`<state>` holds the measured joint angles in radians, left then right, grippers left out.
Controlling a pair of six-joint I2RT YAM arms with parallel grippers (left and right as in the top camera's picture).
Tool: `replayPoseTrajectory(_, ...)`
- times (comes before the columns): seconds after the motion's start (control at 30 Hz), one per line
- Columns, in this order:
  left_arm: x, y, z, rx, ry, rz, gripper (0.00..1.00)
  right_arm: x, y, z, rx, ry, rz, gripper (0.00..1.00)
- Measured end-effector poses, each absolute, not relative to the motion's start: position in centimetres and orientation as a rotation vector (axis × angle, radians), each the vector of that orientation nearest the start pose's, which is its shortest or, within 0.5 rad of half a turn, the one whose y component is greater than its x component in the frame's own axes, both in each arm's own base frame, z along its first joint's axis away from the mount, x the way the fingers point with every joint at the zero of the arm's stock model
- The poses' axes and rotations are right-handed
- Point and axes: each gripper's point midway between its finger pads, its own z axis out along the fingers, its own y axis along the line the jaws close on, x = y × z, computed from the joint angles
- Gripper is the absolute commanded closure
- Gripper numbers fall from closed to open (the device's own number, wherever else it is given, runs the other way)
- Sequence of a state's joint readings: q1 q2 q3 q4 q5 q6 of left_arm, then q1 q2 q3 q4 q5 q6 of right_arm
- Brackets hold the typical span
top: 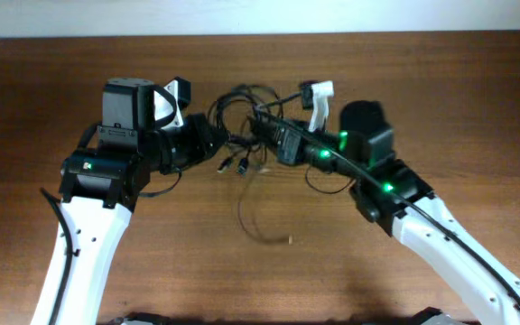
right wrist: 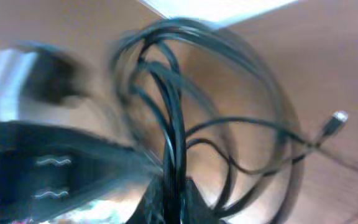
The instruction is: Untangle cables
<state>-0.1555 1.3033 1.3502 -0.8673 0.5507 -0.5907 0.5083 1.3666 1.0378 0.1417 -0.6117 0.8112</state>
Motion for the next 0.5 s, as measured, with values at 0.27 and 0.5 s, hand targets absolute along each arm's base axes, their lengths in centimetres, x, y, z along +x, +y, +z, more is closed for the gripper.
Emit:
replayPoseTrajectory(0.27, 33.1, -10.7, 26.2, -0.262, 2.464, -0.622, 1.0, 32.8, 23.6, 29.4, -0.341, 2.032, 1.493, 0.96)
replayPoseTrajectory(0.5, 35.1, -17.4, 30.1, -0.052, 2.261, -0.859, 1.0, 30.2, 26.4, 33.8, -0.689, 1.737, 1.45, 0.96)
